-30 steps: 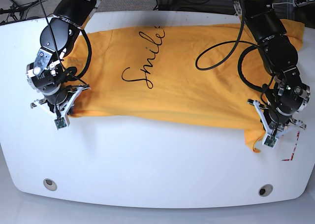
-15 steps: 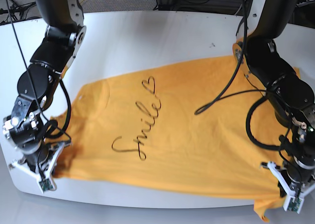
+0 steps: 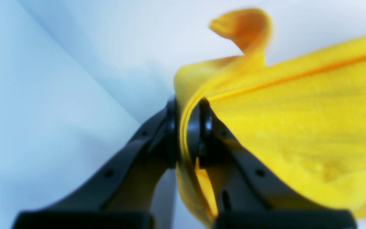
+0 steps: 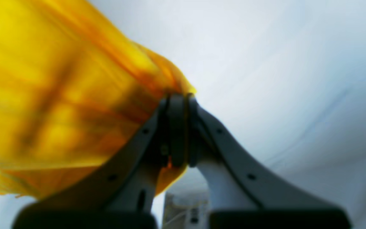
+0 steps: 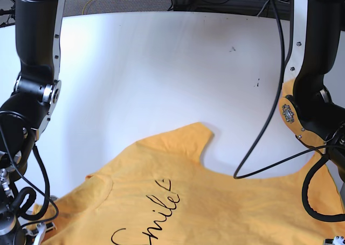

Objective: Fold the T-shirt properly
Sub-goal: 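Lift the shirt with both grippers and fold it over onto itself, then raise the held shirt edge with both grippers and swing it again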

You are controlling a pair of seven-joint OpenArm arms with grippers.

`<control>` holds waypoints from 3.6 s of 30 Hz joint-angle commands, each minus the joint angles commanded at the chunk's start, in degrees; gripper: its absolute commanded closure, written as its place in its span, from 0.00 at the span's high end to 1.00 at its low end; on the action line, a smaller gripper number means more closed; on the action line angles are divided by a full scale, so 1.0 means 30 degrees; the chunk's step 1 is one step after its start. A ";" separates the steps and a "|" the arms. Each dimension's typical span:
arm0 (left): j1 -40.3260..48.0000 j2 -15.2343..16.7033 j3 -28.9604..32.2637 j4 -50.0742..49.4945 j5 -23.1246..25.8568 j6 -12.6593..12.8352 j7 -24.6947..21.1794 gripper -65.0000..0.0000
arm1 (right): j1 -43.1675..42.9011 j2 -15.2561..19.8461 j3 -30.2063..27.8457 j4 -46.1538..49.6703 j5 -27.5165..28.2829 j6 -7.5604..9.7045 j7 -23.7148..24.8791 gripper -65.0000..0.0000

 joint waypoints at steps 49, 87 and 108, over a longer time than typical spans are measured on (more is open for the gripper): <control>2.1128 0.0498 -0.1553 0.3223 -0.0147 0.0000 0.2139 0.00 | -2.2125 -0.4982 0.8000 0.4249 -0.0029 0.0000 0.0557 0.00; 1.2484 0.2022 0.0850 0.1875 0.0029 0.0000 -0.1319 0.00 | -1.4564 -0.1905 0.5011 0.0879 -0.0029 0.0000 0.0527 0.00; 0.1700 0.0469 0.1407 0.3223 -0.0029 0.0000 -0.0967 0.00 | -0.1758 0.0967 -0.0176 0.0557 -0.0029 0.0000 -0.0498 0.00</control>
